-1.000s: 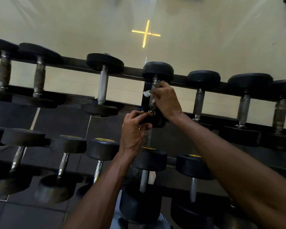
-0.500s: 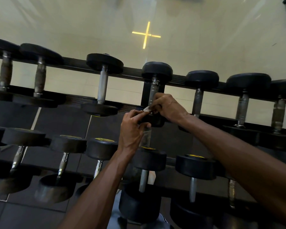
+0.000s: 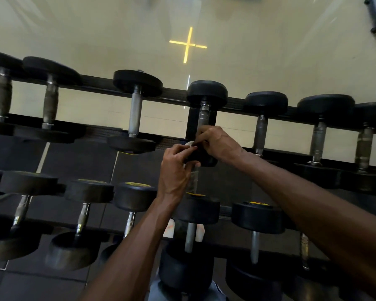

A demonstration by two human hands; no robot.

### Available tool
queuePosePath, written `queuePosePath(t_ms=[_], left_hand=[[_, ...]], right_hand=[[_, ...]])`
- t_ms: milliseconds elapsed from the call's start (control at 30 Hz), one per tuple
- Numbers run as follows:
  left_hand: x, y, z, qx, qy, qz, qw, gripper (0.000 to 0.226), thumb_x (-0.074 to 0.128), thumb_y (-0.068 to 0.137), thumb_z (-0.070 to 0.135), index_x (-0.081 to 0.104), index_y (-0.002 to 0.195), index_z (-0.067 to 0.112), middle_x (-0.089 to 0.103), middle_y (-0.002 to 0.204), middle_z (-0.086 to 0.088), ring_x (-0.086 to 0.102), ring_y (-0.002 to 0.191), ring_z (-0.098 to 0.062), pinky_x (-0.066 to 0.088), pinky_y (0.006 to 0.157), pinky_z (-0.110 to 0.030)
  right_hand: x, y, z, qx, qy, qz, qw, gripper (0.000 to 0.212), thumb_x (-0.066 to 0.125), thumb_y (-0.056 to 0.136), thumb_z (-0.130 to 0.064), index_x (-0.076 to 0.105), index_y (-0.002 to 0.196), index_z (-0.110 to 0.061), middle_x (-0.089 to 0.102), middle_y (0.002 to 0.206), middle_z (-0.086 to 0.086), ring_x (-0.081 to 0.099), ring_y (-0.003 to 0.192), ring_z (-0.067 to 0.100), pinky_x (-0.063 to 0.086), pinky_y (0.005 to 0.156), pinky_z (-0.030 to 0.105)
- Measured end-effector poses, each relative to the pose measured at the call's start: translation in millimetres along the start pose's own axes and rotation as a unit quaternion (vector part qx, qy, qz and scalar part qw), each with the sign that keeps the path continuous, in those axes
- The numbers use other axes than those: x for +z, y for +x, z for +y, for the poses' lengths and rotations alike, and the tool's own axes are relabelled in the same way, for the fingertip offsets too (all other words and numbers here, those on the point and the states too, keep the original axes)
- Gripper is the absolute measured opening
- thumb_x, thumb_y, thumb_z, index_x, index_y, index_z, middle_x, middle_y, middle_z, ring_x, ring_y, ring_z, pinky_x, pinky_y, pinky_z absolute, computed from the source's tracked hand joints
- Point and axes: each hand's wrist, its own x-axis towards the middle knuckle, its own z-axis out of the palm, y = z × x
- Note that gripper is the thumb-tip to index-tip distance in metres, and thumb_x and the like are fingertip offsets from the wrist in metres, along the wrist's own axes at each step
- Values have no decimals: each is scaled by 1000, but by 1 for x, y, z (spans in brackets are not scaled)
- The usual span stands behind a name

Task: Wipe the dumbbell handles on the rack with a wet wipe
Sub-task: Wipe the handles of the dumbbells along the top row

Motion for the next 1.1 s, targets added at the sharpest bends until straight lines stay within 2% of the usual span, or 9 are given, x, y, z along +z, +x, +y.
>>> queuePosePath(t_ms=[100, 267, 367, 500, 667, 800, 933, 1000, 1100], left_hand=[[-4, 2, 2, 6, 7, -6, 1000, 49, 86, 79, 15, 72, 127, 21, 66, 117, -3, 56, 111, -22, 54, 92, -35], [-5, 2, 3, 30, 54, -38, 997, 50, 82, 85, 19, 68, 133, 17, 66, 125, -6, 56, 119, -24, 47, 100, -30], [-7, 5, 6, 57, 93, -53, 993, 50, 80, 87, 22, 66, 134, 12, 65, 128, -10, 55, 121, -28, 50, 103, -38], [-2, 12, 17, 129, 143, -89, 977, 57, 84, 80, 29, 66, 130, 8, 69, 123, -10, 58, 115, -29, 52, 98, -41], [30, 40, 47, 162, 309, -233, 907, 49, 75, 85, 37, 62, 126, 14, 65, 127, -8, 53, 119, -29, 41, 99, -41], [57, 50, 61, 141, 433, -257, 852, 43, 57, 99, 21, 54, 139, 7, 60, 137, -12, 44, 130, -32, 32, 108, -44], [73, 53, 75, 120, 421, -233, 868, 42, 44, 105, 14, 46, 146, 3, 56, 142, -16, 44, 132, -33, 31, 108, -40], [71, 53, 72, 105, 377, -237, 889, 35, 52, 100, 16, 63, 132, 9, 66, 130, -12, 47, 129, -31, 31, 108, -39], [56, 51, 48, 124, 296, -172, 931, 23, 67, 84, 18, 77, 105, 22, 73, 105, -4, 50, 116, -26, 33, 98, -39]], right_hand=[[-7, -5, 5, 39, 5, -8, 999, 12, 68, 93, -9, 77, 99, -15, 60, 104, -6, 58, 92, 8, 45, 74, 14], [-18, -15, 14, 161, 34, -12, 986, 13, 71, 90, -6, 75, 96, -17, 62, 104, -5, 61, 94, 10, 50, 76, 17], [-18, -22, 21, 214, 69, 54, 973, 13, 73, 90, -8, 78, 97, -17, 64, 99, -7, 62, 91, 9, 40, 67, 9], [-19, -30, 23, 262, 198, 135, 935, 8, 80, 86, -21, 80, 95, -20, 72, 94, -8, 67, 86, 3, 45, 57, 5], [-14, -35, 30, 293, 268, 200, 896, 9, 83, 84, -26, 79, 92, -27, 75, 92, -11, 70, 88, 4, 55, 71, 21], [-21, -31, 34, 273, 286, 202, 896, 13, 82, 84, -33, 81, 93, -24, 75, 92, -11, 69, 87, 1, 54, 71, 17], [-28, -27, 46, 248, 273, 178, 913, 13, 81, 85, -29, 80, 95, -22, 76, 92, -9, 71, 88, 3, 58, 76, 23], [-32, -24, 52, 244, 281, 174, 912, 11, 82, 84, -28, 80, 94, -22, 76, 91, -9, 72, 86, 5, 56, 74, 23], [-34, -24, 54, 236, 279, 161, 917, 11, 82, 85, -27, 80, 94, -21, 76, 91, -10, 71, 86, 4, 55, 73, 21]])
